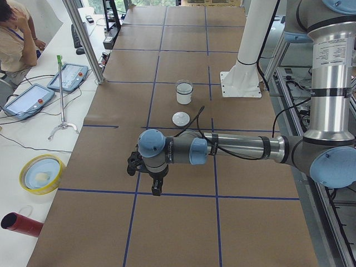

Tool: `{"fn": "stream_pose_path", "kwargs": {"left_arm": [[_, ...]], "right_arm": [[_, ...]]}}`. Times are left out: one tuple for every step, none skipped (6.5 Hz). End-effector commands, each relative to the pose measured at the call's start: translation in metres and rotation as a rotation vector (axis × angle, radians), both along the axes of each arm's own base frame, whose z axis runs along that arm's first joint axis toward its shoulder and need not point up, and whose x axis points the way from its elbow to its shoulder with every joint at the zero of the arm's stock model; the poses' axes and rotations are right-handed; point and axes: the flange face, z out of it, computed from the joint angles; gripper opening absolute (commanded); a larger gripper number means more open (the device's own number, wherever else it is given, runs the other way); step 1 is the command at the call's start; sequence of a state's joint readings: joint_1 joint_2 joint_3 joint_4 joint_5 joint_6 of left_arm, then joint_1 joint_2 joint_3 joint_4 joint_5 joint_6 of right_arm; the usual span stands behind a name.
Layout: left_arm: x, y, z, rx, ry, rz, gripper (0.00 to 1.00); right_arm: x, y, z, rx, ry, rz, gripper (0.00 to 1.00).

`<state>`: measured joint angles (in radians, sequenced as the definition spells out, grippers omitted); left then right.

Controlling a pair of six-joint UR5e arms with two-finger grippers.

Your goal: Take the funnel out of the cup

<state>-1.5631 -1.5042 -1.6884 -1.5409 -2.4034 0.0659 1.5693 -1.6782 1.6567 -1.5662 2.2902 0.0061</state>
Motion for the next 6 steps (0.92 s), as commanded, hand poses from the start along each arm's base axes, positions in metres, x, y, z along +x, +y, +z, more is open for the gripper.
{"fn": "stream_pose_path", "kwargs": {"left_arm": [[-0.001, -0.003, -0.004, 0.018, -0.009, 0.007, 1.00], [0.000, -0.004, -0.006, 0.021, 0.000, 0.006, 1.00], [0.001, -0.005, -0.008, 0.031, -0.012, 0.011, 1.00], [0.007, -0.012, -0.031, 0.096, -0.020, 0.021, 1.00], [0.009, -0.025, -0.050, 0.129, -0.017, 0.020, 1.00], [0.010, -0.050, -0.096, 0.218, -0.024, 0.015, 1.00]], "right_arm": [[0.000, 0.000, 0.000, 0.000, 0.000, 0.000, 1.00], [0.000, 0.000, 0.000, 0.000, 0.000, 0.000, 1.00], [0.000, 0.000, 0.000, 0.000, 0.000, 0.000, 1.00], [0.000, 0.000, 0.000, 0.000, 0.000, 0.000, 1.00], [0.000, 0.000, 0.000, 0.000, 0.000, 0.000, 1.00], [0.000, 0.000, 0.000, 0.000, 0.000, 0.000, 1.00]]}}
